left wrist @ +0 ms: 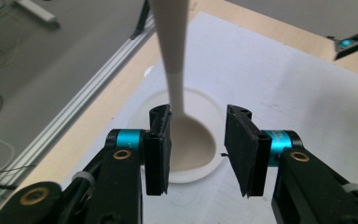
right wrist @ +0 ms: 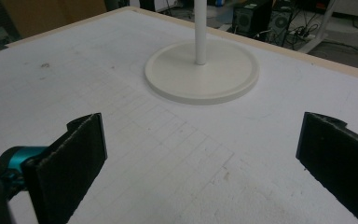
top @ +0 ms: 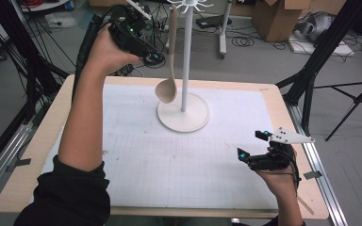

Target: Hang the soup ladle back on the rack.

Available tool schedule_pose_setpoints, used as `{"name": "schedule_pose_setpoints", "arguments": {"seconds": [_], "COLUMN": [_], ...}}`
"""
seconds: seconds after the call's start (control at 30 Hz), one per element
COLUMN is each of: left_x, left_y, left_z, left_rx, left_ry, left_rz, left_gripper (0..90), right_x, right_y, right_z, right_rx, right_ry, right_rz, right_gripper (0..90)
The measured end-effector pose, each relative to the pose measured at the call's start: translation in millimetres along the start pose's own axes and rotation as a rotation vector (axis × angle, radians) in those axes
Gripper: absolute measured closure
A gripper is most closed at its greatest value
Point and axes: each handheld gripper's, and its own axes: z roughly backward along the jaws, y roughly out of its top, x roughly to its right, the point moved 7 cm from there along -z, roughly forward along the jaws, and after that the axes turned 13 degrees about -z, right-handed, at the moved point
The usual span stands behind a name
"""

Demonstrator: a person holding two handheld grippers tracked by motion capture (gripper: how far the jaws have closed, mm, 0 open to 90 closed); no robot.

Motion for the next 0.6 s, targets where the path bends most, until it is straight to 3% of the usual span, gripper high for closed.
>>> {"name": "schedule_pose_setpoints", "arguments": {"seconds": [0.33, 0.6], "left_x": [15.5, 33.3], "left_y": [-25.6, -42.3], "left_z": [12.5, 17.5], "left_rx": [0.072, 0.134], "left_ry": [-0.049, -0.059], "left_rz": [-0.027, -0.061], "left_gripper": [55.7, 48.1], "right_x": [-2.4, -4.0], "right_y": [0.4, -0.9], "right_z": [1.4, -3.3], "right_rx": [0.001, -0.012], "right_ry": [0.006, 0.004], "right_rz": [0.0, 0.014], "right_gripper": [0.2, 0.1]}}
